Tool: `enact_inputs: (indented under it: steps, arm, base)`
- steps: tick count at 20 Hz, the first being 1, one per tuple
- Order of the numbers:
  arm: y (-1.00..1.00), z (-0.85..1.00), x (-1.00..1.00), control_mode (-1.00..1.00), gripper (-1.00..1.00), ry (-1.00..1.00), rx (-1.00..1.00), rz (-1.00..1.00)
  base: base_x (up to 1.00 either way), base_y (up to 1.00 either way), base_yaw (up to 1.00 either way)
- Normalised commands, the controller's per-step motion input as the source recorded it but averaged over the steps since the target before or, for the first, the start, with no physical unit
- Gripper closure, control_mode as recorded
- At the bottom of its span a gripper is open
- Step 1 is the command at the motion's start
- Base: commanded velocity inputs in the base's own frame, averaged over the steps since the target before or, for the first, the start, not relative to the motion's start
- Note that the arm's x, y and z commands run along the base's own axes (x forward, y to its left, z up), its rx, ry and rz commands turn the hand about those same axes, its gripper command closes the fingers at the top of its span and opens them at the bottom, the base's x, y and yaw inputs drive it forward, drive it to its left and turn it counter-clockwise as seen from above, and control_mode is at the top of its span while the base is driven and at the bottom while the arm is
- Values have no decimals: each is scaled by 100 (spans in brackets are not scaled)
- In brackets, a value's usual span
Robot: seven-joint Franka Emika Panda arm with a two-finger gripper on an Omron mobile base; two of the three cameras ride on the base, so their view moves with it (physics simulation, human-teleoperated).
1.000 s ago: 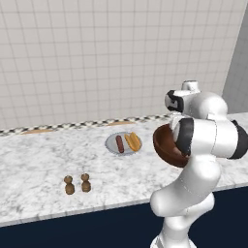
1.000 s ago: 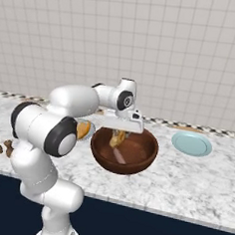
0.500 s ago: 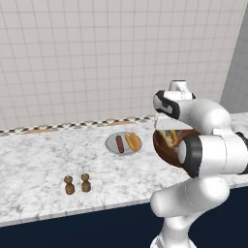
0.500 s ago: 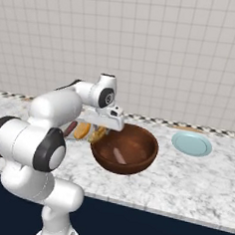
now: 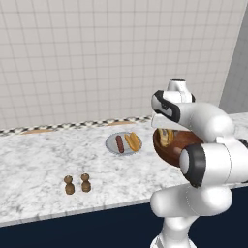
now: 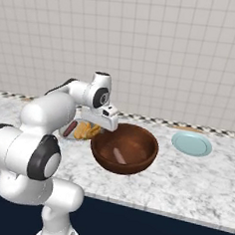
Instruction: Place one bun and one sausage from the bowl on each plate.
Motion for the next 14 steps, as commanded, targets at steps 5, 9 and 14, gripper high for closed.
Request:
enact_inputs:
  steps: [5,9,14]
  arm:
    - [-5,2,0,-100,100,0,0,9]
    - [0,3,-1,-100,100,0,-1,23]
    - [2,17,-1,-100,100,-5,0,7]
  base:
    - [0,0,0]
    - [0,0,0]
    - [0,0,0]
